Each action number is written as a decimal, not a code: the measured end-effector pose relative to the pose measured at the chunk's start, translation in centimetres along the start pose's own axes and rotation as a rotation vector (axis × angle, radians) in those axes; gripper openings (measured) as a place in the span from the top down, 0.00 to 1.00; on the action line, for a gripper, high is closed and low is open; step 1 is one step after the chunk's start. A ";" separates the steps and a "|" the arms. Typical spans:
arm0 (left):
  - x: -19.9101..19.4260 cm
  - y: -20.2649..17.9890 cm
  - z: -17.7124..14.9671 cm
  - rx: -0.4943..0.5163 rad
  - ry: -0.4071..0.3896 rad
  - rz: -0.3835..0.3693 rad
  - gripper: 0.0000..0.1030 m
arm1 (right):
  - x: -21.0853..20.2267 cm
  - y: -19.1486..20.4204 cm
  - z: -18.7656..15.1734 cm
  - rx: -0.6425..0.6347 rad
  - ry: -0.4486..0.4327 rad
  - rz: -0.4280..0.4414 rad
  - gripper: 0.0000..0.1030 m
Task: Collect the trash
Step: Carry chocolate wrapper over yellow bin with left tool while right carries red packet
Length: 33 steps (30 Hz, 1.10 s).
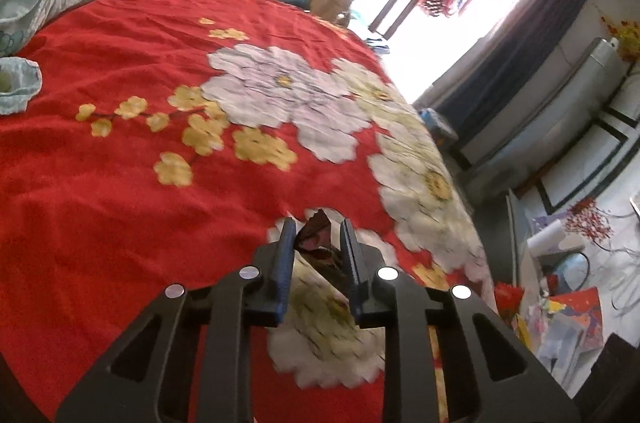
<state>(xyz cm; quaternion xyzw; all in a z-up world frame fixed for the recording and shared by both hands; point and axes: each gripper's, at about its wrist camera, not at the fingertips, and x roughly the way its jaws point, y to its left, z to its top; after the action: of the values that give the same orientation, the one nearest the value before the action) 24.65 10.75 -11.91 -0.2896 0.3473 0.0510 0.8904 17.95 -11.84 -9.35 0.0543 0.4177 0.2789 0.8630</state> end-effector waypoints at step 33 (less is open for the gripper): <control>-7.2 -14.4 -7.1 0.376 -0.021 -0.274 0.83 | -8.2 -6.9 -2.3 0.196 -0.139 -0.145 0.95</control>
<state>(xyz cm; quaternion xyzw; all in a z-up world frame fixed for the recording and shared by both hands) 19.24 -4.22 -4.52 -0.1628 0.2989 -0.1329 0.9309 15.14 -22.23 -7.42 0.1273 0.3851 0.1690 0.8983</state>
